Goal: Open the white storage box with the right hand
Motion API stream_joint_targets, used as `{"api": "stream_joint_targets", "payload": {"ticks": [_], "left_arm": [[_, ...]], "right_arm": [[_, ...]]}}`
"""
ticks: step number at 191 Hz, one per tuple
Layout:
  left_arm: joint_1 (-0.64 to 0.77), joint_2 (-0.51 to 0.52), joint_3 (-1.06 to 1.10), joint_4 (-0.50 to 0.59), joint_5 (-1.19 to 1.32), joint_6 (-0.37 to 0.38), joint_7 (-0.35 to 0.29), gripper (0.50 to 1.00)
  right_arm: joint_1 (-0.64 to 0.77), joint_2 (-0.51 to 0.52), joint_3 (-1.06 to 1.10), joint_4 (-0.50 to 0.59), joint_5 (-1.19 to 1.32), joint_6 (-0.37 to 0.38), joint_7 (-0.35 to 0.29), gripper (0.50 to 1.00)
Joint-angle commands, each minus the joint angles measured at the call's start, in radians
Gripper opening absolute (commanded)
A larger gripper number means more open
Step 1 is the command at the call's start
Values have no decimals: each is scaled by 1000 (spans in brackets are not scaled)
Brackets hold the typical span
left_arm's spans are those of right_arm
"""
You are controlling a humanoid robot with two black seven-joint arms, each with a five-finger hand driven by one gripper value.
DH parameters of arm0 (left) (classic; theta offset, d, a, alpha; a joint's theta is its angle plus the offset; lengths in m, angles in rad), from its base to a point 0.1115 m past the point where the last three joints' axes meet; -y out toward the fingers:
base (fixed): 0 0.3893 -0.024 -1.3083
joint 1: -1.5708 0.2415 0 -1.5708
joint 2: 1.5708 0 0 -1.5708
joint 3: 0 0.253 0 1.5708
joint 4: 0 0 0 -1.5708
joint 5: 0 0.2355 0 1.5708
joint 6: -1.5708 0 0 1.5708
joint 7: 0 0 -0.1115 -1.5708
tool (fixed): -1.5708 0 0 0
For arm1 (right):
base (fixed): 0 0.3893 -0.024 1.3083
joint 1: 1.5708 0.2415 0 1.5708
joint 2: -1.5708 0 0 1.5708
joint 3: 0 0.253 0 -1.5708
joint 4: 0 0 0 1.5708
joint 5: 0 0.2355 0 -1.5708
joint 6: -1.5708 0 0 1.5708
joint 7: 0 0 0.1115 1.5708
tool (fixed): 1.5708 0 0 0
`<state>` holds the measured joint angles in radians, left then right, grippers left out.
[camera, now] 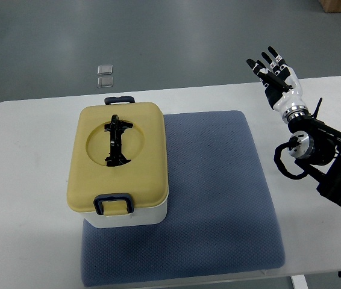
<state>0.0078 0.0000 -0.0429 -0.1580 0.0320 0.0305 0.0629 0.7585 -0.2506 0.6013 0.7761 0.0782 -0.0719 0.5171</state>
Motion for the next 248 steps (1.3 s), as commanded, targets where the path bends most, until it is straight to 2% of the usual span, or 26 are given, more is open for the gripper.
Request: {"api": "stream_joint_targets", "payload": {"ticks": [1,106,153,204,248], "left_arm": [[0,0,0,0,0,0,0,1000],[0,0,0,0,0,0,0,1000],[0,0,0,0,0,0,0,1000],[0,0,-2,0,0,0,0,1000],[0,0,0,0,0,0,0,1000]], "right_arm": [[1,-4,0,0,0,1,1,930],[33,-50,-29,2,-5,3,0,930],[197,-150,-282,6,-107,7,3,930],[421,-229,-446,42,-434,113,14,930],[622,-226,-468,130,-776,219,27,930]]}}
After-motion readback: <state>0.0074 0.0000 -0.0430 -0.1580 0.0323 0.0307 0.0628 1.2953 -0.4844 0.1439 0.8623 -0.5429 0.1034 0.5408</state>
